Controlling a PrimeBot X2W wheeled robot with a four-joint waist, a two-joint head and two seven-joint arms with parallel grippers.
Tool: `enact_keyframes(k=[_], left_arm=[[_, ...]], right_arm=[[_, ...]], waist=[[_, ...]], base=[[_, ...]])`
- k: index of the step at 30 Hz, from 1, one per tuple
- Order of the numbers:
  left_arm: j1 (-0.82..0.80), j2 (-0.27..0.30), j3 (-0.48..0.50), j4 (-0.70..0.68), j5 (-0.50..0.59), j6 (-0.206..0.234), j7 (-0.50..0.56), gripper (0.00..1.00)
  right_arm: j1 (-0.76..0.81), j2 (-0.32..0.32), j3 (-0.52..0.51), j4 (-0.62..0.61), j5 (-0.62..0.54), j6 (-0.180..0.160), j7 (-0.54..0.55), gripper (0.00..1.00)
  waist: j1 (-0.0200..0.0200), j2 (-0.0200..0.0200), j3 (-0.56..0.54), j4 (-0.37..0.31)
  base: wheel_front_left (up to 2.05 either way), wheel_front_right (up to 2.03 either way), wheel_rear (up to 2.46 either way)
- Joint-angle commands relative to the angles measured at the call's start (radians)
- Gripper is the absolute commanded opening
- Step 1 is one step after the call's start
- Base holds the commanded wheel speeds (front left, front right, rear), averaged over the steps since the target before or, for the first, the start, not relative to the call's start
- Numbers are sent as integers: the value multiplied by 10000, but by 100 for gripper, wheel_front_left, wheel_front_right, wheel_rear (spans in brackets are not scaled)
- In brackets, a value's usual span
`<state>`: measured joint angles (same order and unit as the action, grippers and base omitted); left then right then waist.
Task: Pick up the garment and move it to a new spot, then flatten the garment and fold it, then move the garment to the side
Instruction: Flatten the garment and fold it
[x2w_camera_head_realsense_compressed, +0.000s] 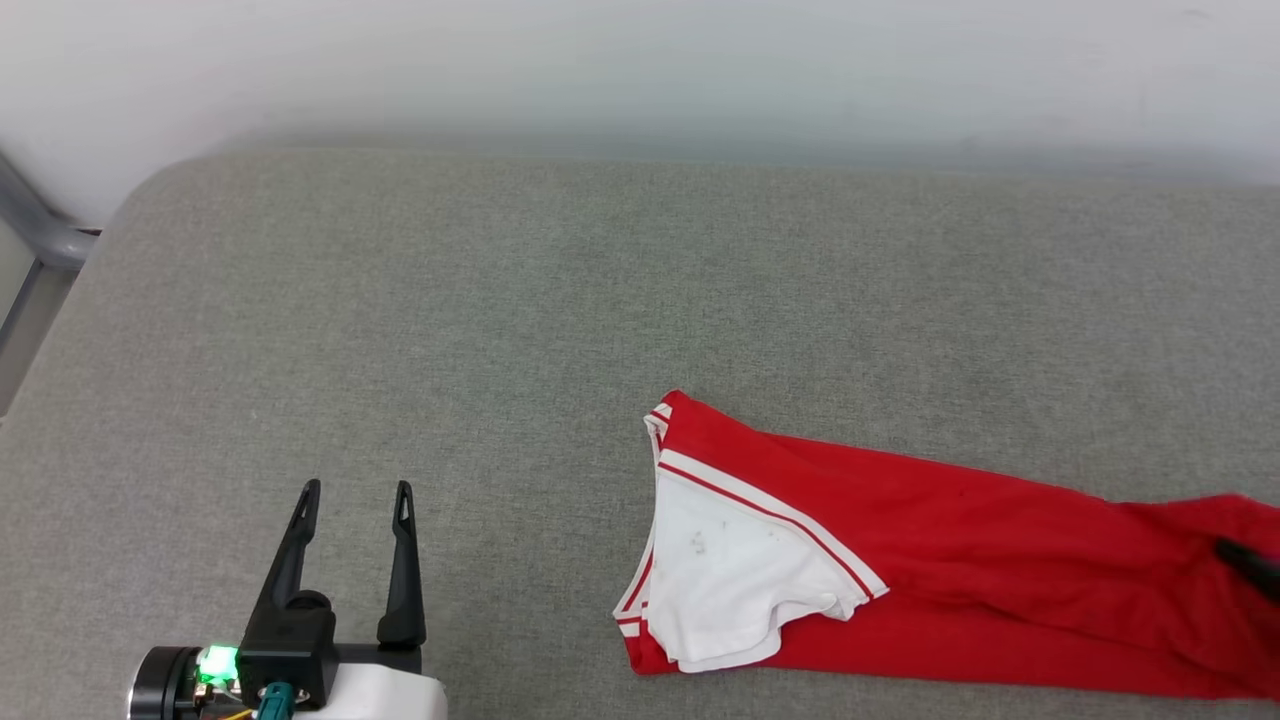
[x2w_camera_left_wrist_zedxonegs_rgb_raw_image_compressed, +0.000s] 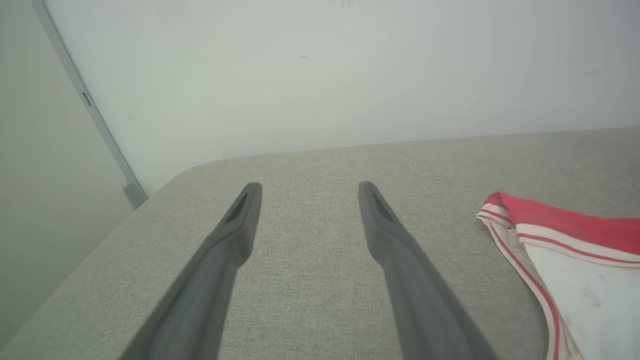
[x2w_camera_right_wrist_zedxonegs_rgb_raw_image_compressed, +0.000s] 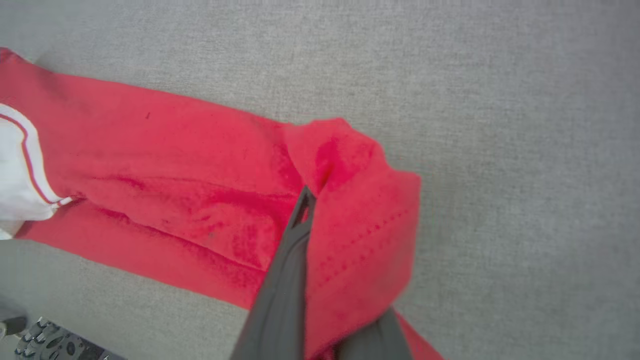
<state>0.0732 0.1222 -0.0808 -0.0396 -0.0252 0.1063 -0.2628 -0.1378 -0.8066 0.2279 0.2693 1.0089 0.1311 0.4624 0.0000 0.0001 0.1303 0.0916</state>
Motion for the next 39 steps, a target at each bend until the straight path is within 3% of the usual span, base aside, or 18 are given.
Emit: enact_keyframes(k=[1,9,18,25,39], left_arm=[[59,3,11,2,66,-16,-24,100],[-132,-118,-142,58,141,-126,-24,100],[-450,-212,-262,122,123,-252,-24,100],[-814,-263,-325,184,153,-316,-24,100],[-1242,-415,-476,310,133,-335,-24,100]], right_arm=[[48,180,-70,-193,44,-9,42,0],[-18,1249,-365,-2243,-208,-9,954,0],[-1230,2177,704,-3239,-1077,-8,1841,0],[-2723,2831,2361,-2584,-1652,-9,1792,0],[-4769,3958,5003,106,-2050,-8,767,0]], waist=[[0,-1,-23,-31],[0,-1,37,25],[0,-1,433,227],[0,-1,780,413],[0,-1,1231,771]], base=[[0,0,0],[0,0,0],[0,0,0],[0,0,0],[0,0,0]])
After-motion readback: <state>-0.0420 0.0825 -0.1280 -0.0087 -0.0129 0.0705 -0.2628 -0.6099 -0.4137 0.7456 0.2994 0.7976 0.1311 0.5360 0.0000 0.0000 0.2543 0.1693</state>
